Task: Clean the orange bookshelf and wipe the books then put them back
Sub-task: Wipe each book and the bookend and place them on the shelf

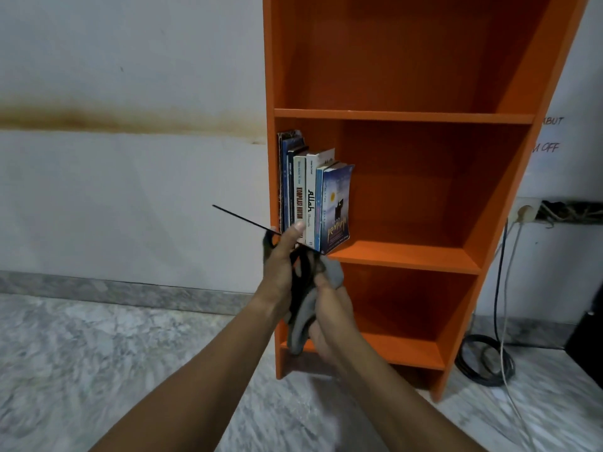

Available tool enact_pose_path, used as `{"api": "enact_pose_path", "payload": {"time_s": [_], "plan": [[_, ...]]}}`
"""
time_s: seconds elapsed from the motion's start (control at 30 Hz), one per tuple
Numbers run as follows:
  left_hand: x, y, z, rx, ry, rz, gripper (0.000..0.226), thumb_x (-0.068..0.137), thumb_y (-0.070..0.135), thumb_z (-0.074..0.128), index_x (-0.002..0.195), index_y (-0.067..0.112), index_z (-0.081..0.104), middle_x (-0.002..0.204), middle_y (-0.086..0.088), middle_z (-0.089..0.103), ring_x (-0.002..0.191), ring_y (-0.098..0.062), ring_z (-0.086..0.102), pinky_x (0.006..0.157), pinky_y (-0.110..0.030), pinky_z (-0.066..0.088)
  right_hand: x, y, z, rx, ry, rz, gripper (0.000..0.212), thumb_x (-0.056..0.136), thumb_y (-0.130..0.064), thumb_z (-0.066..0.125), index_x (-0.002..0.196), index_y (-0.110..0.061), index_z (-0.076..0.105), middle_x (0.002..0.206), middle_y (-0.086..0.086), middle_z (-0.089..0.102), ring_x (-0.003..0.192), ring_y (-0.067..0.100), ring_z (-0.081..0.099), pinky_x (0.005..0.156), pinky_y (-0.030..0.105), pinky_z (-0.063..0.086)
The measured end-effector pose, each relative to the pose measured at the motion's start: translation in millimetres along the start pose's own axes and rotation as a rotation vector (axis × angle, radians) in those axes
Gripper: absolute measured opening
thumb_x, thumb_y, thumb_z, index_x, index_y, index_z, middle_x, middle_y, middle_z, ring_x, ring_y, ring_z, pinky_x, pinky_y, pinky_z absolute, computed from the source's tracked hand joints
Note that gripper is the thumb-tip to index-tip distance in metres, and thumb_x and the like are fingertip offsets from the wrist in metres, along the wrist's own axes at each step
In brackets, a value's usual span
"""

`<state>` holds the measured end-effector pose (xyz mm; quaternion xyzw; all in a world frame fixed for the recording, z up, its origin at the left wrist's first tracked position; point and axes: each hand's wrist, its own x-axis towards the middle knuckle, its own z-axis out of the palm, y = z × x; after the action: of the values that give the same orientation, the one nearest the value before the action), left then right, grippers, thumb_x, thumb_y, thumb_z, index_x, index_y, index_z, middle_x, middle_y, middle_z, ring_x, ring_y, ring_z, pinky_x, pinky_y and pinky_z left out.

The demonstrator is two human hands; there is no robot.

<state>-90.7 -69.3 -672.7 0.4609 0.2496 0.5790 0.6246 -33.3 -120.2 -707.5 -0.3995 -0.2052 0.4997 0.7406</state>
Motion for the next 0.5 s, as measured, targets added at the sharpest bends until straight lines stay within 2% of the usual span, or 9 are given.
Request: {"api": "enact_pose_path", "payload": {"time_s": [0.1,0.13,0.2,0.27,0.33,0.4,0.43,0.47,0.5], "plan": [[13.2,17.5,-6.5,-0.016,0.1,0.082,0.047,0.087,0.044,0.072,0.111,0.005,0.066,0.089,-0.011,0.074,0.071,-0.021,0.07,0.053,-0.025,0.056,7.6,13.0,-18.8,-0.417,-0.235,-0.163,0.017,0.094,-0.01,0.069,0.109,-0.003,0.07,0.108,0.024,0.074,0.105,0.035,0.07,0.093,0.052,0.055],[18.4,22.2,-8.4,-0.021,0.076,0.076,0.037,0.093,0.04,0.065,0.11,0.007,0.068,0.086,-0.007,0.077,0.071,-0.017,0.073,0.054,-0.023,0.056,15.5,7.4,-25.9,-0.574,-0.299,-0.26,0.012,0.09,-0.003,0.069,0.102,-0.005,0.071,0.103,0.02,0.074,0.1,0.027,0.07,0.087,0.047,0.056],[31.7,25.6,-12.4,-0.003,0.002,0.02,0.024,0.098,0.042,0.056,0.1,0.023,0.07,0.081,0.002,0.078,0.074,-0.011,0.075,0.058,-0.022,0.057,40.9,-11.4,-28.6,-0.841,-0.295,-0.462,0.02,0.088,0.006,0.064,0.095,-0.011,0.072,0.099,0.004,0.073,0.095,0.009,0.066,0.081,0.031,0.052],[43.4,23.3,-15.7,0.031,-0.045,-0.009,0.026,0.09,0.056,0.059,0.098,0.034,0.07,0.091,0.003,0.079,0.091,-0.016,0.075,0.075,-0.03,0.059,66.7,-44.5,-13.6,-0.991,-0.141,-0.672,0.029,0.089,0.007,0.061,0.106,-0.015,0.071,0.112,-0.002,0.067,0.106,0.011,0.061,0.09,0.03,0.052],[56.2,13.8,-18.2,0.041,-0.067,-0.036,0.044,0.079,0.067,0.062,0.108,0.036,0.071,0.103,0.001,0.078,0.104,-0.021,0.072,0.09,-0.038,0.056,99.1,-76.2,9.0,-1.02,-0.066,-0.921,0.038,0.087,0.007,0.06,0.117,-0.016,0.067,0.123,-0.001,0.061,0.113,0.014,0.057,0.095,0.034,0.053],[62.5,3.0,-18.9,0.025,-0.089,-0.058,0.055,0.077,0.067,0.062,0.118,0.03,0.069,0.104,0.001,0.078,0.101,-0.018,0.074,0.089,-0.039,0.057,128.3,-96.1,27.8,-1.137,-0.067,-1.133,0.05,0.085,0.003,0.067,0.129,-0.018,0.063,0.139,0.003,0.056,0.13,0.018,0.05,0.104,0.026,0.049],[67.6,-6.3,-20.4,0.017,-0.091,-0.067,0.058,0.077,0.067,0.065,0.121,0.028,0.068,0.109,-0.002,0.077,0.102,-0.019,0.074,0.09,-0.04,0.057,144.2,-98.5,31.9,-1.227,-0.085,-1.18,0.056,0.085,-0.001,0.071,0.137,-0.019,0.059,0.15,0.005,0.049,0.143,0.023,0.04,0.114,0.027,0.04],[70.7,-14.1,-22.1,0.012,-0.076,-0.083,0.062,0.075,0.07,0.068,0.122,0.029,0.066,0.115,-0.004,0.075,0.106,-0.021,0.072,0.093,-0.044,0.057,155.2,-97.6,33.5,-1.303,-0.111,-1.166,0.062,0.086,-0.005,0.072,0.144,-0.019,0.054,0.16,0.005,0.039,0.152,0.028,0.027,0.119,0.035,0.029],[72.5,-20.3,-23.5,0.007,-0.065,-0.094,0.064,0.07,0.071,0.069,0.12,0.032,0.065,0.121,-0.006,0.072,0.11,-0.024,0.07,0.096,-0.047,0.056,162.8,-92.6,31.6,-1.365,-0.137,-1.146,0.065,0.088,-0.008,0.072,0.148,-0.02,0.05,0.166,0.003,0.03,0.156,0.031,0.015,0.118,0.043,0.026]]}}
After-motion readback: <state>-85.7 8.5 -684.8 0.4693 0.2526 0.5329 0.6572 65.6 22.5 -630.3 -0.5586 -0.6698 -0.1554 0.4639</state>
